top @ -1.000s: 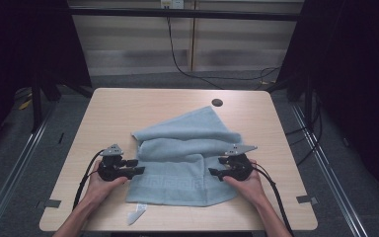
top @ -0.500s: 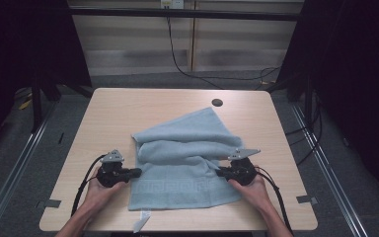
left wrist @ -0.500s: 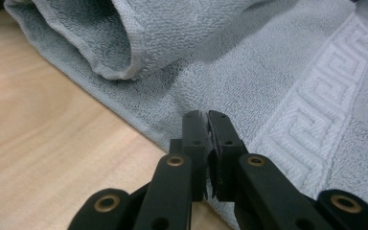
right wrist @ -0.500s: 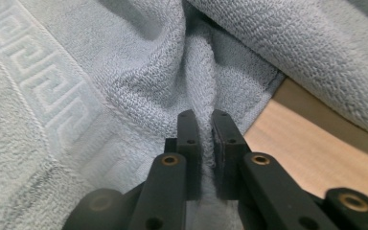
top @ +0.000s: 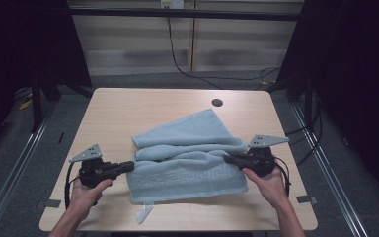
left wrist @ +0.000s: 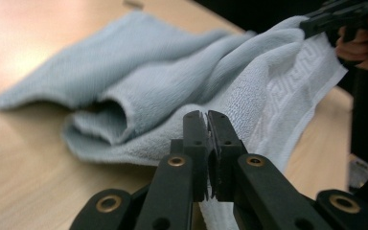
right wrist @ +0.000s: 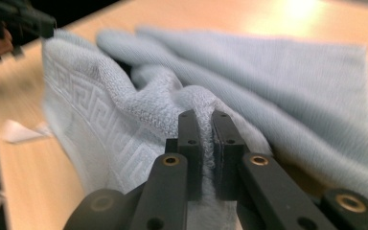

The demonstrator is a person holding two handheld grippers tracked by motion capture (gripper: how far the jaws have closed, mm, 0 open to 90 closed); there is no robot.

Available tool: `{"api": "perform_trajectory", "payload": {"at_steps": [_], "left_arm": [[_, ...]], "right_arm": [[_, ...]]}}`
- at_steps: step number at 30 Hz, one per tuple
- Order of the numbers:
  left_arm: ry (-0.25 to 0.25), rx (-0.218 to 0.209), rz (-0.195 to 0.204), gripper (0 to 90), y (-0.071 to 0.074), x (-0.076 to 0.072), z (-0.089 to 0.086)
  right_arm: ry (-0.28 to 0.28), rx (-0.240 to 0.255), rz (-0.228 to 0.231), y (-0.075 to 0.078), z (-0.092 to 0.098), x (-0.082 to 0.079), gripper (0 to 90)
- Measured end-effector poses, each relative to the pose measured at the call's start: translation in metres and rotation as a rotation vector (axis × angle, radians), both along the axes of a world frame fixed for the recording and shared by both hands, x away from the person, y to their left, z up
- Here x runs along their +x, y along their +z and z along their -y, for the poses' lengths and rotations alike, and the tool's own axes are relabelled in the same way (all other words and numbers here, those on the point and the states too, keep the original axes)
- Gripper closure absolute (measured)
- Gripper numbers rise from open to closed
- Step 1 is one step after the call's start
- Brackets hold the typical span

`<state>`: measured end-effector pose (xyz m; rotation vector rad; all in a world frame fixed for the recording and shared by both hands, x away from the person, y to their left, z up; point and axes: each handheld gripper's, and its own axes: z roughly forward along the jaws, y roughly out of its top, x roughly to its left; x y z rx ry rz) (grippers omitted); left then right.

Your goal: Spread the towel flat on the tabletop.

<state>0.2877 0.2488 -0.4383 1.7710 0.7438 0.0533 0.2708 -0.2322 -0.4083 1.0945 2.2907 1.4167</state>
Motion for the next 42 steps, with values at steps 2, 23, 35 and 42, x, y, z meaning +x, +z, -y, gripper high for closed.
{"api": "perform_trajectory", "payload": {"at_steps": [2, 23, 35, 42], "left_arm": [[-0.005, -0.032, 0.016, 87.1, 0.009, -0.006, -0.003], [-0.086, 0.239, -0.117, 62.8, -0.044, 0.014, 0.027], [-0.099, 0.359, -0.089, 67.0, -0.065, 0.020, 0.048], [-0.159, 0.361, -0.094, 70.0, -0.063, -0.027, 0.042]], "right_arm": [[0.008, 0.030, 0.026, 0.015, 0.002, -0.011, 84.2], [0.025, -0.032, -0.138, -0.050, 0.008, -0.018, 54.8], [0.050, -0.125, -0.202, -0.094, -0.035, 0.029, 62.6], [0.093, -0.103, -0.210, -0.094, -0.035, -0.005, 62.9]]}}
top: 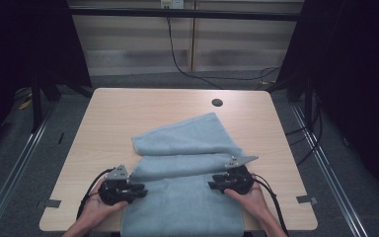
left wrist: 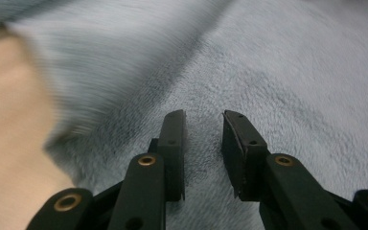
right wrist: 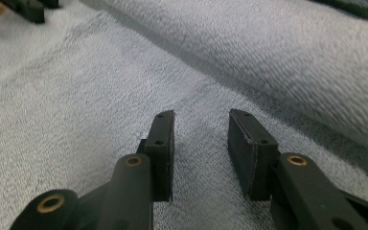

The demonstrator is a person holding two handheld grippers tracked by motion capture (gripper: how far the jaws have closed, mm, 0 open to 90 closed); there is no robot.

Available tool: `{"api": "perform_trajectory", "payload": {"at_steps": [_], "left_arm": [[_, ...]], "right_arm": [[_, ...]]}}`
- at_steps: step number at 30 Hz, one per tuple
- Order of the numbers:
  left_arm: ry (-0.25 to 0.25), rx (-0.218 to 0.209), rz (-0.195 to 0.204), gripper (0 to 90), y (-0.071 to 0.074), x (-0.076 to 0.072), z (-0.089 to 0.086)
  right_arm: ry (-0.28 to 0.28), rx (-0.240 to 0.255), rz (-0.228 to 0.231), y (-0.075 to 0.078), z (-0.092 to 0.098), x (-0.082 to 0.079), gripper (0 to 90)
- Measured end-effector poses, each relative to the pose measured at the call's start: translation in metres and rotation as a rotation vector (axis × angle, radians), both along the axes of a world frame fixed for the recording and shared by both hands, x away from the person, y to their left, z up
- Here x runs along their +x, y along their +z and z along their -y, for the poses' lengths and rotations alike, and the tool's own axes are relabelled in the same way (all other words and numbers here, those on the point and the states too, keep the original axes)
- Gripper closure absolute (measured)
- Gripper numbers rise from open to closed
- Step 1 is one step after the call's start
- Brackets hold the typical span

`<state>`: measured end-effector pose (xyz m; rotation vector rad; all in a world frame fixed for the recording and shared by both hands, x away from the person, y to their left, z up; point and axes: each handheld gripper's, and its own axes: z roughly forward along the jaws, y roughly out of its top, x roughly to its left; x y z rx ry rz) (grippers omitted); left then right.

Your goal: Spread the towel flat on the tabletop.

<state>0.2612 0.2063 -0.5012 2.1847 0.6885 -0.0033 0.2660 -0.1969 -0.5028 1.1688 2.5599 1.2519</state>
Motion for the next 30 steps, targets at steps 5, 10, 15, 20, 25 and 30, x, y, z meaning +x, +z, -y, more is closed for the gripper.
{"api": "perform_trajectory", "payload": {"at_steps": [5, 10, 15, 20, 25, 30], "left_arm": [[-0.041, -0.027, -0.052, 70.7, 0.000, -0.021, -0.002], [-0.093, -0.037, -0.083, 71.2, 0.001, -0.045, -0.006], [-0.086, -0.122, -0.069, 68.5, 0.013, -0.030, -0.007], [0.033, -0.176, -0.061, 68.2, 0.020, 0.021, -0.001], [0.061, -0.124, -0.065, 67.6, 0.008, 0.056, 0.014], [0.065, -0.054, -0.046, 66.9, -0.004, 0.059, 0.017]], "right_arm": [[0.034, 0.009, -0.010, 0.001, -0.005, -0.028, 63.1], [0.086, 0.027, -0.041, 0.002, -0.009, -0.056, 63.0], [0.087, 0.032, -0.028, 0.011, -0.003, -0.061, 61.9], [-0.039, 0.093, 0.065, 0.035, 0.019, -0.024, 64.1], [-0.109, 0.054, 0.114, 0.041, 0.023, 0.031, 66.2], [-0.142, 0.003, 0.053, 0.018, 0.015, 0.072, 66.0]]}}
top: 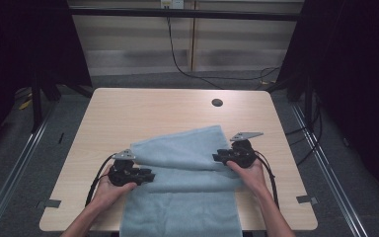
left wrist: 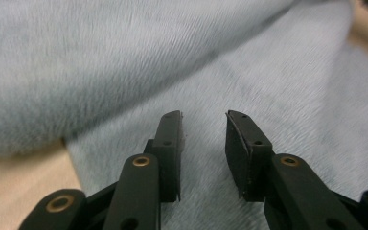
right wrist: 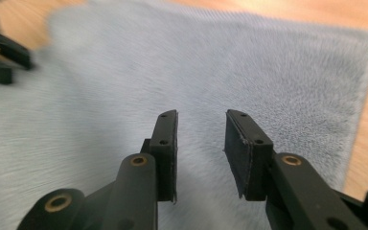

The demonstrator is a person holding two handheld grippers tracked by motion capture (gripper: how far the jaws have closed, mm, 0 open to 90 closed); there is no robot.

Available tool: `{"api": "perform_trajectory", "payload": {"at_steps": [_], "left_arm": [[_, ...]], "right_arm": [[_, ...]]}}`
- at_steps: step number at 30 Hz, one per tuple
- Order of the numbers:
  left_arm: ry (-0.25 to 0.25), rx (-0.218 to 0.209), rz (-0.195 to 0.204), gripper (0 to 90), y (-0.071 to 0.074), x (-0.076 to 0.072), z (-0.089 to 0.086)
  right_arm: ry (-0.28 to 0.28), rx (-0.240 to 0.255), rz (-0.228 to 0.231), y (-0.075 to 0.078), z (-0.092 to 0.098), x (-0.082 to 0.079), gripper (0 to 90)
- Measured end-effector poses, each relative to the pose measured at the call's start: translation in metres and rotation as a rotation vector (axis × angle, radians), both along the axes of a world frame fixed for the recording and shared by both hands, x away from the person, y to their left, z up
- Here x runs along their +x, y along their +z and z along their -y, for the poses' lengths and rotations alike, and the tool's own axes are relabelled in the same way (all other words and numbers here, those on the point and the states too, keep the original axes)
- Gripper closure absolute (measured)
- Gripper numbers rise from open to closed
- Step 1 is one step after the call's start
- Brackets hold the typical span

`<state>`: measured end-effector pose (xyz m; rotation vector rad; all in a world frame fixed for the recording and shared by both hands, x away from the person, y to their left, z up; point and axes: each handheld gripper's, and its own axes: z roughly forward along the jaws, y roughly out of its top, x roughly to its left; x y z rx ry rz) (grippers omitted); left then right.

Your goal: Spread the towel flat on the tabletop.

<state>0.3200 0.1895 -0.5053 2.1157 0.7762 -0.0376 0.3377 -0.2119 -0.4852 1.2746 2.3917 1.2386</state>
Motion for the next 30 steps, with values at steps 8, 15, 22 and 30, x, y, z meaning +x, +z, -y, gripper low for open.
{"api": "perform_trajectory", "payload": {"at_steps": [8, 15, 22, 30], "left_arm": [[0.012, 0.009, 0.019, 69.2, 0.000, -0.012, -0.014], [-0.034, 0.021, -0.005, 69.2, 0.003, -0.042, -0.023], [-0.077, 0.002, -0.031, 66.0, 0.006, -0.057, -0.023], [0.091, -0.022, 0.001, 61.2, 0.009, 0.005, -0.013]], "right_arm": [[-0.089, -0.029, -0.007, -0.022, 0.007, 0.017, 69.3], [-0.165, -0.048, 0.019, -0.023, 0.019, 0.021, 65.9], [-0.110, -0.030, 0.026, -0.024, -0.003, 0.016, 57.4], [-0.086, -0.030, 0.031, -0.024, -0.024, 0.036, 56.4]]}}
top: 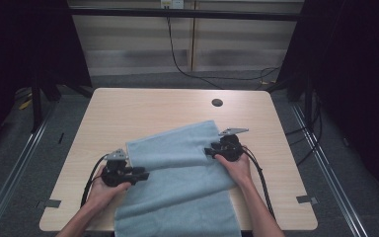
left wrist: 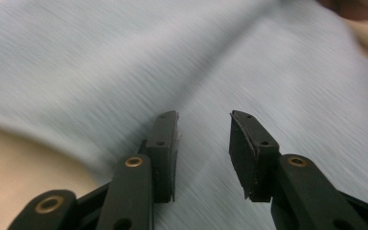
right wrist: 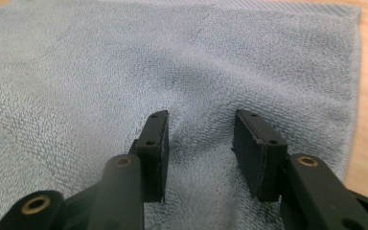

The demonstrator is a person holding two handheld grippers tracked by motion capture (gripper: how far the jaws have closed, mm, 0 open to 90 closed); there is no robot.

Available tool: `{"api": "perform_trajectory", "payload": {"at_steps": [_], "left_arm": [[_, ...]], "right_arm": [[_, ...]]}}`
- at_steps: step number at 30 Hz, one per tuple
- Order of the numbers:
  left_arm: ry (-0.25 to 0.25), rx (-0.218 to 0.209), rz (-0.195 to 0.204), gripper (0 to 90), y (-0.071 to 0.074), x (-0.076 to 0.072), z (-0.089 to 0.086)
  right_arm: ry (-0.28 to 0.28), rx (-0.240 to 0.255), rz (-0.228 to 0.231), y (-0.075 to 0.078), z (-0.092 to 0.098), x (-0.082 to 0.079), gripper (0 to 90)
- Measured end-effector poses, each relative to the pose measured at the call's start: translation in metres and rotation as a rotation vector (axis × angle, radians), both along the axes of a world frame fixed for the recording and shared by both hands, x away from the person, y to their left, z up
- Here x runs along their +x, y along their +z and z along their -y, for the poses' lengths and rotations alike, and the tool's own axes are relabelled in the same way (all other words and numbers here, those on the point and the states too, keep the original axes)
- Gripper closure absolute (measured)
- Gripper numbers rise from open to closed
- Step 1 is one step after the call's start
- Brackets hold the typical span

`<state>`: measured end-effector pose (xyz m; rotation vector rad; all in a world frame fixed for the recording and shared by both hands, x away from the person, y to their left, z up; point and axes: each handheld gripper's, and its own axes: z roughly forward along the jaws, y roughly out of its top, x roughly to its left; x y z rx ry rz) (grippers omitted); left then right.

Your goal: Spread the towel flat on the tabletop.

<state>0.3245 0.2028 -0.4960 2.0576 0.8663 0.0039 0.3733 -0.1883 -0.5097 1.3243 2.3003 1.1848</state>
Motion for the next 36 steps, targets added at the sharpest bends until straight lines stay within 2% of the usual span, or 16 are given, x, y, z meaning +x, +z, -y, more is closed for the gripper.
{"api": "perform_trajectory", "payload": {"at_steps": [2, 5, 6, 11, 14, 15, 20, 22, 23, 26, 27, 29, 32, 33, 35, 36], "left_arm": [[0.050, -0.025, 0.002, 61.2, 0.006, 0.019, 0.005], [0.059, 0.031, 0.004, 62.1, 0.003, 0.036, 0.014], [0.057, 0.055, 0.014, 63.1, 0.000, 0.040, 0.015], [0.120, 0.027, 0.049, 66.6, -0.009, 0.055, 0.008], [0.127, 0.047, 0.056, 68.0, -0.008, 0.064, 0.006], [0.180, 0.069, 0.085, 68.0, -0.008, 0.066, 0.004], [0.231, 0.023, 0.071, 66.0, -0.012, 0.076, -0.008], [0.230, 0.006, 0.073, 64.9, -0.010, 0.076, -0.011], [0.220, 0.002, 0.065, 63.5, -0.009, 0.075, -0.013], [0.206, -0.014, 0.067, 62.9, -0.001, 0.063, -0.018], [0.196, -0.015, 0.071, 64.2, 0.001, 0.058, -0.018], [0.117, -0.018, 0.080, 64.4, 0.006, 0.044, -0.019], [0.044, 0.001, 0.072, 64.5, 0.008, 0.020, -0.016], [0.025, 0.033, 0.074, 64.9, 0.005, 0.013, -0.015], [0.008, 0.077, 0.048, 64.9, -0.003, 0.008, -0.013], [0.017, 0.090, 0.059, 65.2, -0.007, 0.004, -0.013]], "right_arm": [[0.001, -0.001, -0.003, 0.000, -0.001, 0.002, 55.6], [0.000, -0.003, -0.007, 0.001, -0.002, 0.008, 55.1], [-0.005, -0.004, -0.012, 0.001, -0.001, 0.011, 54.8], [-0.032, -0.002, -0.001, 0.000, 0.004, 0.016, 54.0], [-0.042, -0.005, 0.000, 0.000, 0.008, 0.018, 51.5], [-0.051, -0.005, 0.000, 0.001, 0.008, 0.018, 50.5], [-0.035, -0.012, 0.041, 0.015, 0.014, 0.006, 49.6], [-0.030, -0.006, 0.047, 0.017, 0.015, 0.002, 49.5], [-0.028, 0.005, 0.075, 0.024, 0.016, -0.010, 48.2], [-0.011, 0.038, 0.085, 0.031, 0.019, -0.022, 46.8], [0.008, 0.057, 0.107, 0.039, 0.022, -0.035, 54.0], [0.039, 0.071, 0.104, 0.042, 0.023, -0.040, 55.4], [0.122, 0.064, 0.057, 0.039, 0.018, -0.057, 63.7], [0.166, 0.054, 0.040, 0.032, 0.011, -0.069, 65.4], [0.177, 0.052, 0.029, 0.029, 0.009, -0.072, 65.8], [0.180, 0.044, 0.015, 0.026, 0.008, -0.073, 66.0]]}}
